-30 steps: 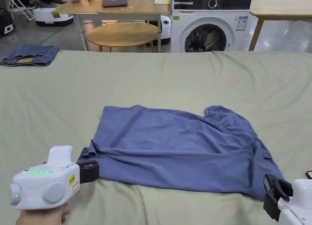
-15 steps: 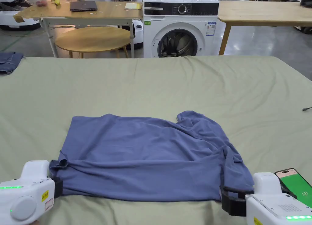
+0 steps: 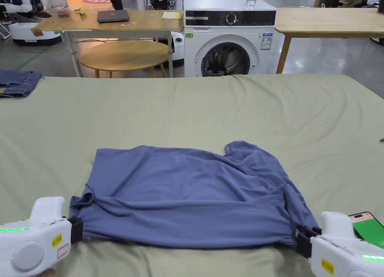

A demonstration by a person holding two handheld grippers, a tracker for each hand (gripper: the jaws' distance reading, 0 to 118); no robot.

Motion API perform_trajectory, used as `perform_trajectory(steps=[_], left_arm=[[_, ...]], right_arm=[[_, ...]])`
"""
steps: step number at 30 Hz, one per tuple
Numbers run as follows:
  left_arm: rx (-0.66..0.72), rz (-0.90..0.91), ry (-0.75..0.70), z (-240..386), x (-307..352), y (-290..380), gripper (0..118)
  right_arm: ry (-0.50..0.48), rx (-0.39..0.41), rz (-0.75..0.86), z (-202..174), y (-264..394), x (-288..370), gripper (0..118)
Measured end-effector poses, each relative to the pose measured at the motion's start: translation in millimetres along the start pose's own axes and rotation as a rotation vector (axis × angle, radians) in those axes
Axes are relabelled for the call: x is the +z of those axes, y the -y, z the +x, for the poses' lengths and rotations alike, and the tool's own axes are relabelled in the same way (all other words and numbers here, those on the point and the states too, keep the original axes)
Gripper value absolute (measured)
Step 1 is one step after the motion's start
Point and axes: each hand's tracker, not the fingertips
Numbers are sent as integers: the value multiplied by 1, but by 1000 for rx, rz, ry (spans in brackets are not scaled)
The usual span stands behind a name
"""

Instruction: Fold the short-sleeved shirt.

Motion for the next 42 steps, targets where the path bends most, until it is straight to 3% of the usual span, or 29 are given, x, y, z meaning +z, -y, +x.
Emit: perform_trajectory(steps=[9, 13, 18, 19, 20, 22, 27, 30, 33, 34, 35, 36, 38, 42], left_arm=[[-19, 43, -5, -9, 87, 3, 5], [31, -8, -24, -19, 89, 37, 5], [78, -69, -26, -24, 68, 78, 4], [77, -37, -32, -25, 74, 80, 4], [92, 16, -50, -27, 82, 80, 5], [92, 112, -107, -28, 103, 73, 25], [-8, 306, -131, -2, 143, 24, 25], [13, 378, -43, 22, 144, -9, 25], [-30, 392, -11, 46, 128, -26, 20], [-37, 385, -3, 53, 123, -30, 0], [-38, 389, -7, 60, 118, -31, 0], [-55, 375, 18, 65, 113, -32, 0], [-51, 361, 26, 70, 105, -31, 0], [-42, 321, 25, 66, 87, -27, 0]], right_arm=[[-51, 130, 94, -8, -17, 107, 6], [-37, 184, 34, -9, 9, 108, 6], [-40, 114, -88, 1, 60, 66, 7], [-32, 107, -80, 2, 65, 65, 18], [-34, 98, -74, 3, 65, 68, 40], [-77, 75, -47, 0, 56, 80, 97], [-131, 105, 221, -32, -9, 123, 98], [-186, 127, 329, -62, -49, 128, 98], [-178, 168, 364, -88, -70, 117, 92], [-163, 181, 374, -96, -73, 112, 54], [-98, 201, 393, -105, -74, 105, 7], [-74, 226, 420, -111, -72, 99, 0], [-139, 223, 371, -114, -73, 92, 0], [-137, 207, 351, -114, -66, 81, 0]])
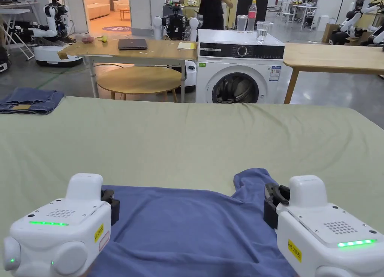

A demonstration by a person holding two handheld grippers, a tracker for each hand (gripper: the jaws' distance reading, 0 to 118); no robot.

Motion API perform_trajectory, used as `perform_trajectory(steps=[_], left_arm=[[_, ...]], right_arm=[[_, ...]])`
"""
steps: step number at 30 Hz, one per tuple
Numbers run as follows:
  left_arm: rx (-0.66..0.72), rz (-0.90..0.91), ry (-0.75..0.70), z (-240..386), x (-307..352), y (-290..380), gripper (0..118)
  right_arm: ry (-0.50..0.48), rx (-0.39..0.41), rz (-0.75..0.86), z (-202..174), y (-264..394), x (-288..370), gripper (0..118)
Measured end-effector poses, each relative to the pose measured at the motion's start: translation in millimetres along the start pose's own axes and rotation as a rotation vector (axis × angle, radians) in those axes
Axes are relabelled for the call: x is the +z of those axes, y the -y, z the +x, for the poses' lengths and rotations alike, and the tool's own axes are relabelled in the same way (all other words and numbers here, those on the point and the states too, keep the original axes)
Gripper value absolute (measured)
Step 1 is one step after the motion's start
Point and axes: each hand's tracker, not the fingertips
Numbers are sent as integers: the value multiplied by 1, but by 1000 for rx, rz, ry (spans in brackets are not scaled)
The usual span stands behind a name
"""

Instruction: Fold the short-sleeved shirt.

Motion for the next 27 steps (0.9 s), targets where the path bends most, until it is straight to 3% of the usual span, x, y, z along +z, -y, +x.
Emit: perform_trajectory(steps=[12, 13, 15, 16, 22, 24, 25, 27], left_arm=[[1, -186, -76, -56, -120, 4, 0], [4, -188, -80, -62, -132, 2, 25], [12, -215, -103, -74, -162, -6, 104], [9, -244, -120, -78, -177, -8, 118], [0, -344, -178, -98, -253, -8, 118], [3, -390, -177, -101, -272, -2, 116], [17, -428, -166, -103, -279, 1, 109], [15, -468, -113, -103, -283, 5, 85]], right_arm=[[14, -13, -125, 24, 22, -66, 0], [16, -12, -135, 27, 23, -72, 0], [30, -3, -159, 35, 25, -88, 0], [35, -1, -166, 39, 26, -94, 0], [95, 0, -246, 79, 29, -137, 0], [132, -33, -280, 101, 28, -152, 0], [150, -57, -299, 112, 26, -160, 0], [193, -76, -342, 136, 22, -180, 0]])
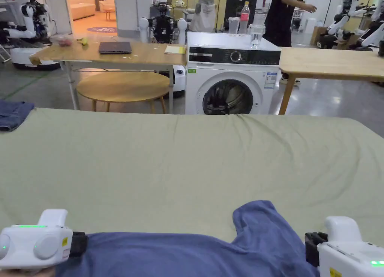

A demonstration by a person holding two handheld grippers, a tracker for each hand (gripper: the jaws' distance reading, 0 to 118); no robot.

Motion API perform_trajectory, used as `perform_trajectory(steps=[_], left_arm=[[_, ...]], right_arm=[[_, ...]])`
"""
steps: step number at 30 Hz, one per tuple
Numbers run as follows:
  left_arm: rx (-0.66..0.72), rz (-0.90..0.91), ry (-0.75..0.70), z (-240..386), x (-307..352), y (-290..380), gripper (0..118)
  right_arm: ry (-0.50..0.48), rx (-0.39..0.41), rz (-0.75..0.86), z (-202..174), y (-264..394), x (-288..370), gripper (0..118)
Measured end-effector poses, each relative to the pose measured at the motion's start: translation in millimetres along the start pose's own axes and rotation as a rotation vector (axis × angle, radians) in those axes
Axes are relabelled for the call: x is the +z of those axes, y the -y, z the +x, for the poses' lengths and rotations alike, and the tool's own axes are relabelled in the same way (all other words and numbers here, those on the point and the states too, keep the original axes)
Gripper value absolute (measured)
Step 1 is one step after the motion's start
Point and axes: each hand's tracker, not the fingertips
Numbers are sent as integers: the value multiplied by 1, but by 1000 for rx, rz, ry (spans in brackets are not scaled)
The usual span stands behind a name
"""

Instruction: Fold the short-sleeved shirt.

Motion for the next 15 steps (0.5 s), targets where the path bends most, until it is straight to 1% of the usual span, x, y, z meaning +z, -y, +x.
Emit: perform_trajectory(steps=[1, 2, 3, 4, 5, 6, 7, 9, 10, 11, 12, 13, 14, 15], left_arm=[[-19, 53, -14, 2, 9, 1, 72], [-57, 103, -23, 7, 19, 0, 37], [-80, 108, -38, 11, 26, -1, 1], [-71, 106, -10, 10, 32, 2, 0], [-56, 124, -1, 10, 39, 2, 0], [-57, 125, -1, 12, 43, 2, 0], [-60, 130, -3, 14, 46, 2, 0], [-70, 133, -5, 15, 52, 1, 0], [-72, 135, -8, 15, 54, 0, 0], [-72, 132, -10, 14, 55, -2, 0], [-69, 127, -7, 16, 55, -2, 0], [-67, 125, -6, 16, 56, -2, 0], [-66, 124, -7, 16, 57, -1, 0], [-65, 124, -8, 17, 58, -1, 0]], right_arm=[[11, -3, -22, 6, -5, -10, 0], [8, -12, -35, 13, -10, -23, 0], [-9, -32, -66, 18, -14, -36, 1], [-36, -49, -95, 21, -17, -49, 29], [-49, -58, -140, 22, -20, -66, 66], [-48, -55, -188, 21, -20, -79, 101], [-45, -45, -233, 18, -20, -94, 117], [-30, -20, -236, 9, -13, -111, 117], [-21, -4, -269, 5, -9, -118, 116], [-20, 3, -317, 1, -4, -122, 103], [-44, 4, -348, -4, 2, -123, 80], [-18, 17, -338, -10, 7, -122, 75], [23, 42, -265, -15, 7, -111, 57], [-1, 27, -290, -18, 5, -104, 37]])
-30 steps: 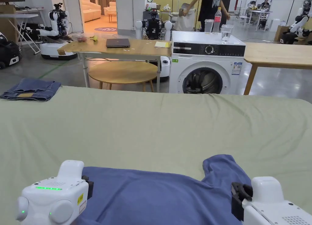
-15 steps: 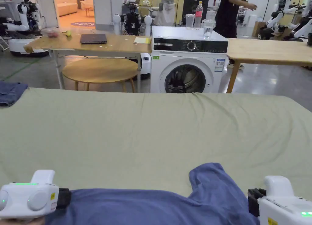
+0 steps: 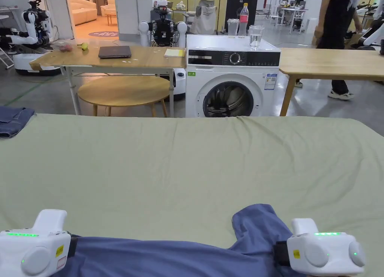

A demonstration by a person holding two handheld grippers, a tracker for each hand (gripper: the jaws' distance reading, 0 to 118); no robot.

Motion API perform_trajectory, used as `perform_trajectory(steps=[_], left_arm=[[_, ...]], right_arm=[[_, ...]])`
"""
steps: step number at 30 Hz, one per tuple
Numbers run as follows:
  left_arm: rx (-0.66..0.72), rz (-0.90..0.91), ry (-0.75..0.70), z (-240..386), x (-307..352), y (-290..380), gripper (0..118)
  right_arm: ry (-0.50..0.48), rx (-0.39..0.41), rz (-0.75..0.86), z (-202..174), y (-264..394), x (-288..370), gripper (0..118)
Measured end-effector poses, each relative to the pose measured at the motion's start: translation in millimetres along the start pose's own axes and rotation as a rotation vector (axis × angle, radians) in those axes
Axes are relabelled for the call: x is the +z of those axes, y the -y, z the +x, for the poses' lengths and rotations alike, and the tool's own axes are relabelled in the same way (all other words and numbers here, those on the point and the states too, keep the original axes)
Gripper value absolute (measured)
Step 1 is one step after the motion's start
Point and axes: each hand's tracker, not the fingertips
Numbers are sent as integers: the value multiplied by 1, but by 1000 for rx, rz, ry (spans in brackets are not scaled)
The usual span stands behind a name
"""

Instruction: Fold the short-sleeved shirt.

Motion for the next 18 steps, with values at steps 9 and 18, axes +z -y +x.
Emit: perform_trajectory(steps=[9, 18], left_arm=[[29, 88, 27, -1, 64, 2, 0], [43, 253, 116, -15, 212, 86, 0]], right_arm=[[-88, 24, 184, 8, 0, 97, 0], [-110, 117, 461, 13, 114, 256, 0]])
